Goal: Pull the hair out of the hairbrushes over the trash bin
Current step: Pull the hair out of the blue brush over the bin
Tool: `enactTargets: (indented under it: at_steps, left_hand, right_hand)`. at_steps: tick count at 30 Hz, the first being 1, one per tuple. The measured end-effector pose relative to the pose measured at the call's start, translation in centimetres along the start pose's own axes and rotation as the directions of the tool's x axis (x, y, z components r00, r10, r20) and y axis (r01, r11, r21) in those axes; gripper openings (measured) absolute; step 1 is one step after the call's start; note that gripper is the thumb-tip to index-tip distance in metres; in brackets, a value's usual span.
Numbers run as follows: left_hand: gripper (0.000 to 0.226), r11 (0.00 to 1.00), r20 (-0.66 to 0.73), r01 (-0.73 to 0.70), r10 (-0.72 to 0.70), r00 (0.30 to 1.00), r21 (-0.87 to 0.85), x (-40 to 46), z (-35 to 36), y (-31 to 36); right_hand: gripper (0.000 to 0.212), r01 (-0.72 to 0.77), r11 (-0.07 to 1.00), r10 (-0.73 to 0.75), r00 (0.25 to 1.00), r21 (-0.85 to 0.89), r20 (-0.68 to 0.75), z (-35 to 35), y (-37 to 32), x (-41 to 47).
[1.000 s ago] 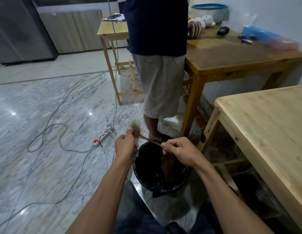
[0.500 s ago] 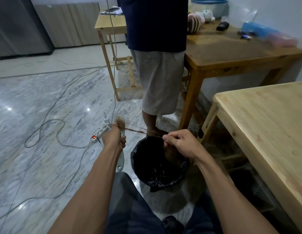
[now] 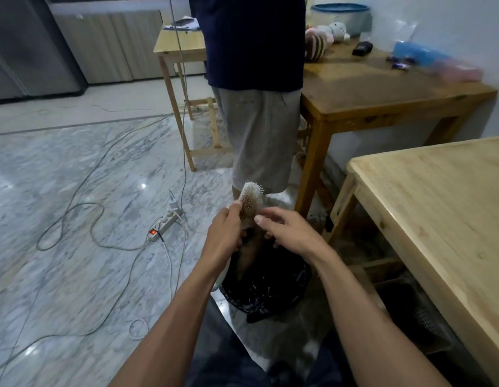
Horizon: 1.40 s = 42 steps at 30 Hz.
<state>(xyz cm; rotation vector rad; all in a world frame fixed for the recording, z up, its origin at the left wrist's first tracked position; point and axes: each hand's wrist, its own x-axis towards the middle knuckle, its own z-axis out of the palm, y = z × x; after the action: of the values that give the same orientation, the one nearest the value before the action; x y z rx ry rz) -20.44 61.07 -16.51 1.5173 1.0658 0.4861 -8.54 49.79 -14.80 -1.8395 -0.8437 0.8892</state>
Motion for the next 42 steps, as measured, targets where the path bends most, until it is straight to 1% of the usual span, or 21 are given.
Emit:
enactTargets:
  at_steps: [2, 4, 6, 8, 10, 11, 13, 14, 21, 24, 29, 31, 34, 36, 37, 38, 39, 40, 41, 42]
  left_hand:
    - [0.047, 1.0, 0.004, -0.017, 0.017, 1.0, -0.002, 0.3, 0.1, 0.3]
    - [0.041, 0.999, 0.006, 0.01, -0.01, 1.0, -0.038, 0.7, -0.3, 0.6]
    - [0.039, 0.981, 0.03, 0.121, -0.118, 0.993, -0.151, 1.2, -0.7, 0.7]
    - [0.034, 0.92, 0.064, 0.27, -0.263, 0.963, -0.282, 1.5, -0.8, 0.6]
    - [0.025, 0.86, 0.083, 0.34, -0.335, 0.939, -0.38, 1.9, -0.8, 0.2]
    - [0.027, 0.836, 0.082, 0.352, -0.352, 0.933, -0.421, 2.3, -0.7, 0.0]
    - [0.041, 0.801, 0.065, 0.363, -0.379, 0.923, -0.476, 3.2, -0.7, -0.4]
    - [0.044, 0.791, 0.063, 0.365, -0.386, 0.92, -0.49, 3.5, -0.6, -0.5]
    - [0.046, 0.789, 0.007, 0.371, -0.422, 0.907, -0.491, 4.6, -0.5, -1.2]
    - [0.048, 0.775, -0.014, 0.357, -0.426, 0.905, -0.522, 5.2, -0.5, -1.4]
    - [0.043, 0.763, -0.058, 0.353, -0.453, 0.89, -0.541, 5.4, -0.6, -0.9]
    - [0.04, 0.777, -0.078, 0.345, -0.448, 0.891, -0.526, 5.3, -0.5, -0.6]
    - [0.034, 0.817, -0.073, 0.311, -0.393, 0.917, -0.485, 4.5, -0.6, -0.1]
    - [0.04, 0.838, -0.033, 0.328, -0.379, 0.925, -0.435, 4.0, -0.9, 0.0]
    - [0.044, 0.838, -0.002, 0.342, -0.379, 0.926, -0.426, 3.7, -1.2, 0.1]
    - [0.039, 0.828, 0.035, 0.355, -0.379, 0.925, -0.433, 3.5, -1.5, 0.3]
    - [0.032, 0.832, 0.054, 0.356, -0.369, 0.928, -0.427, 3.0, -1.6, 0.6]
    - [0.022, 0.841, 0.07, 0.347, -0.351, 0.934, -0.415, 2.5, -1.7, 0.9]
    - [0.011, 0.867, 0.072, 0.318, -0.315, 0.946, -0.385, 2.0, -1.7, 1.3]
    - [0.008, 0.893, 0.08, 0.277, -0.266, 0.961, -0.354, 1.4, -1.6, 1.6]
  right_hand:
    - [0.018, 0.001, 0.999, 0.001, 0.999, 0.047, -0.045, 0.5, 0.1, 0.1]
    - [0.027, 0.029, 0.997, -0.022, 0.995, 0.069, -0.096, 0.7, 0.4, 0.2]
    - [0.03, 0.043, 0.998, -0.038, 0.994, 0.04, -0.104, 0.8, 0.3, 0.0]
    - [0.03, 0.043, 0.998, -0.045, 0.997, -0.037, -0.061, 1.0, 0.1, -0.2]
    - [0.03, 0.047, 0.994, -0.05, 0.998, -0.095, -0.031, 1.4, 0.1, -0.3]
    - [0.03, 0.042, 0.993, -0.045, 0.999, -0.114, -0.022, 1.5, 0.0, -0.3]
    - [0.027, 0.032, 0.991, -0.033, 0.999, -0.129, -0.011, 1.3, -0.1, -0.5]
    - [0.026, 0.031, 0.99, -0.032, 0.999, -0.134, -0.008, 1.1, -0.2, -0.7]
    - [0.023, 0.022, 0.976, -0.021, 1.0, -0.218, 0.007, -0.9, -1.6, -1.8]
    - [0.023, 0.022, 0.97, -0.017, 1.0, -0.24, 0.023, -1.4, -1.9, -2.0]
    - [0.025, 0.027, 0.961, -0.02, 0.999, -0.275, 0.029, -1.5, -2.3, -1.8]
    - [0.027, 0.018, 0.962, -0.014, 1.0, -0.272, 0.014, -1.4, -2.4, -1.7]
    - [0.026, -0.007, 0.955, 0.006, 1.0, -0.296, -0.004, -1.8, -2.0, -1.4]
    - [0.021, -0.072, 0.932, 0.075, 0.997, -0.355, -0.006, -2.3, -1.6, -0.9]
    - [0.03, -0.123, 0.902, 0.134, 0.991, -0.415, -0.002, -2.6, -1.3, -0.7]
    - [0.045, -0.176, 0.871, 0.183, 0.983, -0.46, -0.029, -2.8, -1.0, -0.4]
    - [0.057, -0.222, 0.855, 0.203, 0.975, -0.469, -0.09, -3.0, -0.8, -0.2]
    - [0.062, -0.244, 0.859, 0.19, 0.968, -0.45, -0.163, -3.0, -0.6, 0.0]
    - [0.062, -0.234, 0.885, 0.156, 0.964, -0.403, -0.217, -2.8, -0.5, 0.3]
    - [0.06, -0.202, 0.917, 0.126, 0.965, -0.344, -0.231, -2.5, -0.5, 0.6]
